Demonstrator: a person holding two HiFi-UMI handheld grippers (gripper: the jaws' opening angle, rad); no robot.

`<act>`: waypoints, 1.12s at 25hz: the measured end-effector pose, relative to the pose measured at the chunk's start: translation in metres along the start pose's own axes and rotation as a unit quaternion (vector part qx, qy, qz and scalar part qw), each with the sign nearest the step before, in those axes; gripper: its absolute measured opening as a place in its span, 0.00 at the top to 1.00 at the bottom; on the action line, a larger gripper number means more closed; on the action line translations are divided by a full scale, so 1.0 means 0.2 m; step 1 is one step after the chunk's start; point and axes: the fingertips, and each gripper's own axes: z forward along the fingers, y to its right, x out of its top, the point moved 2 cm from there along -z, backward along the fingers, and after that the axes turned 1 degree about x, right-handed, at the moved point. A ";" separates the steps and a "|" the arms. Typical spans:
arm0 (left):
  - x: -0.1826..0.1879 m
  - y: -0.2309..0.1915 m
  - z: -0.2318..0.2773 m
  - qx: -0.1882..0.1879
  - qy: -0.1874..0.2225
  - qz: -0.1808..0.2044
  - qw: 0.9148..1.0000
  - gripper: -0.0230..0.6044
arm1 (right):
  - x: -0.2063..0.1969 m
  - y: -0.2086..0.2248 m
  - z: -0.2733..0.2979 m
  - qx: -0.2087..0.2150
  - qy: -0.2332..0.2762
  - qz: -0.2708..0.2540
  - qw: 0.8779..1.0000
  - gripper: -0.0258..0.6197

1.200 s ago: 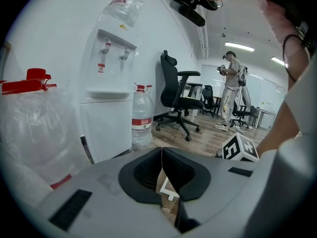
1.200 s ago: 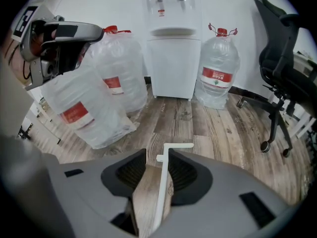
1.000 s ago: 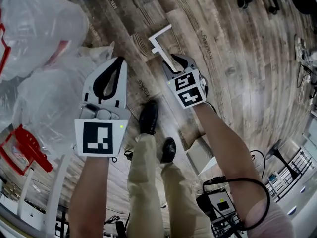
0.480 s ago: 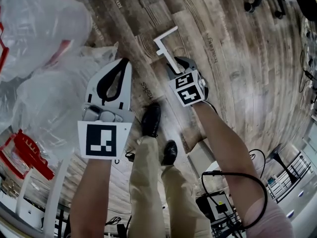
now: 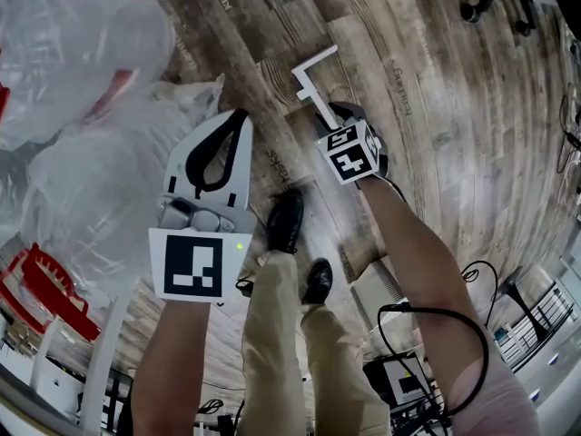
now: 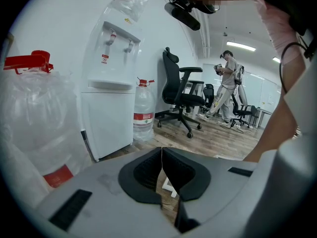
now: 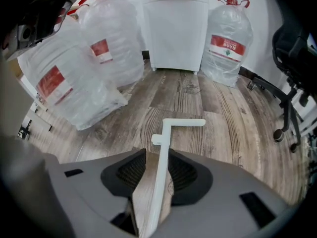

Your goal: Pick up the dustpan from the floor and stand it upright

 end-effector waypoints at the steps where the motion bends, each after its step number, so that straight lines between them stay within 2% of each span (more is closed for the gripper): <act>1: 0.00 0.00 0.00 0.000 0.001 0.000 1.000 0.94 | -0.01 0.00 0.02 0.000 -0.003 -0.001 1.000 0.74; 16: -0.05 -0.01 0.00 -0.001 -0.002 -0.002 1.000 0.94 | -0.13 0.04 0.18 -0.003 -0.041 0.005 0.999 0.77; 22: -0.06 0.00 -0.01 -0.002 -0.003 0.001 1.000 0.94 | -0.13 0.05 0.22 -0.007 -0.043 0.015 0.999 0.82; 28: -0.06 0.03 -0.03 -0.009 -0.006 0.019 1.000 0.94 | -0.15 0.06 0.27 -0.003 -0.049 0.016 0.999 0.79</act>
